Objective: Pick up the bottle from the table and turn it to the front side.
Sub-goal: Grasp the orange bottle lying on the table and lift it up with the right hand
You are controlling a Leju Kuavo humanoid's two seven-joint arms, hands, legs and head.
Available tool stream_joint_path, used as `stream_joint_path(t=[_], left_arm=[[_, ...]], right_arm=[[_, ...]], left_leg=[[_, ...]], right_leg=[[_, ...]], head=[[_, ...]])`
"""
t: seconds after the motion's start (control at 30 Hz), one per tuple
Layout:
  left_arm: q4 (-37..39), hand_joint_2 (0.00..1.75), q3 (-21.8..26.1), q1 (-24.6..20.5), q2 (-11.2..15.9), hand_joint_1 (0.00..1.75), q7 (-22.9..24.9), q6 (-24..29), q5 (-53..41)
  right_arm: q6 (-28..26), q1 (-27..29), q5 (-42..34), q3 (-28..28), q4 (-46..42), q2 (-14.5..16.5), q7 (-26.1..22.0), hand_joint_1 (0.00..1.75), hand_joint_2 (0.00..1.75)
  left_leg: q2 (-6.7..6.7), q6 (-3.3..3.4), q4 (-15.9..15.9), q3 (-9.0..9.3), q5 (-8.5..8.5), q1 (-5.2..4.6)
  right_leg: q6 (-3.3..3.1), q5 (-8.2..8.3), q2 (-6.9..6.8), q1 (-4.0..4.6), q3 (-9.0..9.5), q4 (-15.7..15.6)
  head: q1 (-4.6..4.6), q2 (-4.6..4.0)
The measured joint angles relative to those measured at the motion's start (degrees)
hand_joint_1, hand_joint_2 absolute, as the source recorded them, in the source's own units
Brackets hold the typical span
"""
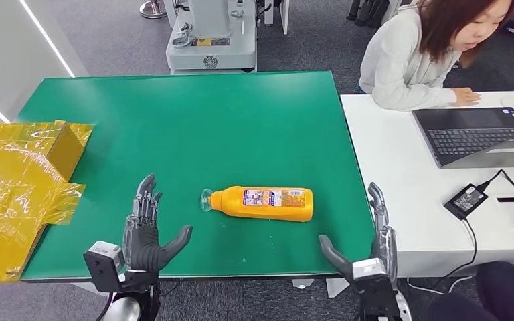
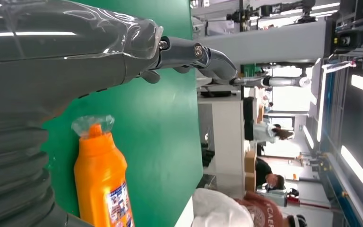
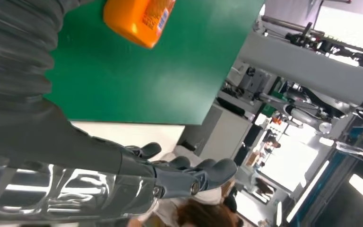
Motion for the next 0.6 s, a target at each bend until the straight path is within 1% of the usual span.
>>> stream_joint_path(t=[0.17,0.4,0.47,0.6], left_arm=[[3.5,1.75,-1.6,-2.5,0.0,0.0,-0.6,-1.0,0.6],[10.8,1.75,-2.9,-7.2,0.0,0.0,-2.1,-1.5,3.0],[12.3,1.75,-3.1,-7.9,0.0,0.0,-2.2,-1.6,3.2],[14.1,1.75,-3.3,-8.6,0.0,0.0,-2.3,-1.7,3.2]], right_arm=[[6.8,-8.7,1.0,-3.3,7.8,-0.6,1.0,0.0,1.75],[13.4,-24.0,3.2,-3.6,22.8,-2.7,2.0,0.0,1.75],[13.9,-26.5,3.4,-3.5,25.9,-3.0,2.1,0.0,1.75],[14.9,-29.0,3.9,-3.1,29.5,-3.6,2.4,0.0,1.75]], left_leg=[[0.0,0.0,0.0,0.01,0.09,-0.01],[-0.01,-0.02,0.0,0.03,0.2,0.0],[-0.02,-0.01,0.0,0.02,0.21,0.0],[-0.03,-0.02,0.0,-0.01,0.19,0.0]], right_leg=[[0.01,0.08,0.01,-0.01,0.02,0.0],[-0.02,0.23,0.01,0.0,0.01,0.0],[-0.02,0.23,0.0,0.0,0.01,0.0],[-0.02,0.22,0.01,0.0,-0.02,0.0]], head=[[0.0,0.0],[0.0,0.0],[0.0,0.0],[0.0,0.0]])
